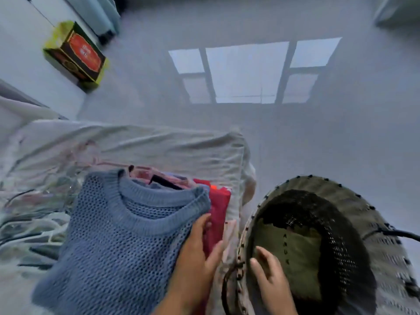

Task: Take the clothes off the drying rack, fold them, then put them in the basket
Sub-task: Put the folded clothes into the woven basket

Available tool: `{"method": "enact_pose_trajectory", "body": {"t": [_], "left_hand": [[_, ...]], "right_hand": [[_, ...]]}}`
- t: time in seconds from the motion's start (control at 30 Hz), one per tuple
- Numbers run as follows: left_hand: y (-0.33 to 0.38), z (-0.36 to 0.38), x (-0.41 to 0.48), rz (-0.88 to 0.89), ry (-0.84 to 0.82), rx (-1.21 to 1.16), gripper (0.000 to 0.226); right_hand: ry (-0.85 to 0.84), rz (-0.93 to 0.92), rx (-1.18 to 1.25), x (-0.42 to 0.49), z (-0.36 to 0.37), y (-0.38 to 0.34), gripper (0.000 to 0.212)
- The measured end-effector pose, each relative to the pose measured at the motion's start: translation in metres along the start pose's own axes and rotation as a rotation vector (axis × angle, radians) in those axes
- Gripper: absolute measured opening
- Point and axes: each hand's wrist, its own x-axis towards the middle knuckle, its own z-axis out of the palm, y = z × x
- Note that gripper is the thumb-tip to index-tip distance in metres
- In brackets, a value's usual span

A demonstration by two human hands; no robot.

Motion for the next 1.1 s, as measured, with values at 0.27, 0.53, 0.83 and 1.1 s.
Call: {"method": "enact_pose_trajectory", "body": {"t": [0.27, 0.53, 0.83, 1.1], "left_hand": [[0.058, -0.165, -0.01, 0.128, 0.146, -0.6, 0.045], [-0.082, -0.235, 0.022, -0.57, -0.04, -0.15, 0.073], [-0.088, -0.227, 0.027, -0.574, -0.016, -0.422, 0.1], [-0.081, -0.225, 0.024, -0.54, 0.037, -0.441, 0.1]], "right_hand": [[-0.051, -0.004, 0.152, -0.027, 0.085, -0.1, 0.101], [-0.079, 0.272, 0.252, -0.027, 0.122, -0.122, 0.094], [-0.031, 0.23, 0.223, -0.019, 0.131, -0.124, 0.099], [0.04, 0.112, 0.218, -0.03, 0.13, -0.128, 0.106]]}}
